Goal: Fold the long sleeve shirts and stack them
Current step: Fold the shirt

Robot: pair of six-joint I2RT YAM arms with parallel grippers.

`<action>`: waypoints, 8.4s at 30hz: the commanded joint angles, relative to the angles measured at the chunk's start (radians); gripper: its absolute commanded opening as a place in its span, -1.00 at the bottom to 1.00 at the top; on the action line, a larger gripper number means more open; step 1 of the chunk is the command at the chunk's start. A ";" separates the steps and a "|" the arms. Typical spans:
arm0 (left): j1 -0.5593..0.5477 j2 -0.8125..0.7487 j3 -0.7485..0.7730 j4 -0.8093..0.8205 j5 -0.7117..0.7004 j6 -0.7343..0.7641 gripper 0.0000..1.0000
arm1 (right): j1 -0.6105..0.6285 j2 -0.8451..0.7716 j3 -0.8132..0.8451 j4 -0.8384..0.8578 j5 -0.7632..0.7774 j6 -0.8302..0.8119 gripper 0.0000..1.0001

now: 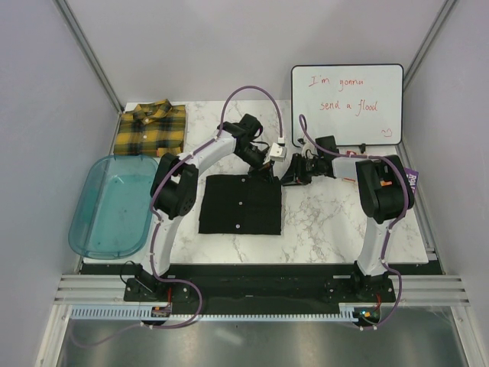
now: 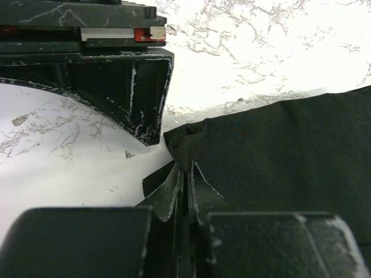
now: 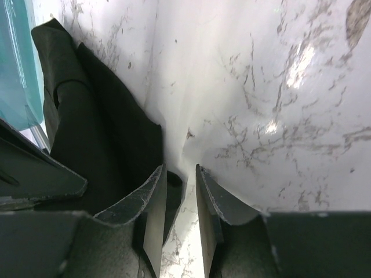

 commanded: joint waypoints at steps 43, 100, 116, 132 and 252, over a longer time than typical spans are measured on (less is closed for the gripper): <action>0.475 -0.109 -0.268 0.073 -0.131 -0.526 0.44 | 0.038 0.013 0.012 -0.041 0.088 -0.144 -1.00; 0.489 -0.057 -0.171 -0.014 -0.168 -0.517 -0.97 | 0.026 0.024 0.021 -0.044 0.125 -0.148 -1.00; 0.529 -0.401 -0.313 0.223 -0.007 -0.853 0.98 | -0.129 -0.201 0.159 -0.289 0.027 -0.252 0.65; 0.236 -0.906 -1.393 1.371 0.091 -1.847 0.99 | 0.239 -0.384 -0.194 0.145 -0.294 0.151 0.96; 0.185 -0.479 -1.245 1.201 -0.526 -1.897 0.42 | 0.357 0.030 0.204 -0.309 0.378 -0.277 -0.26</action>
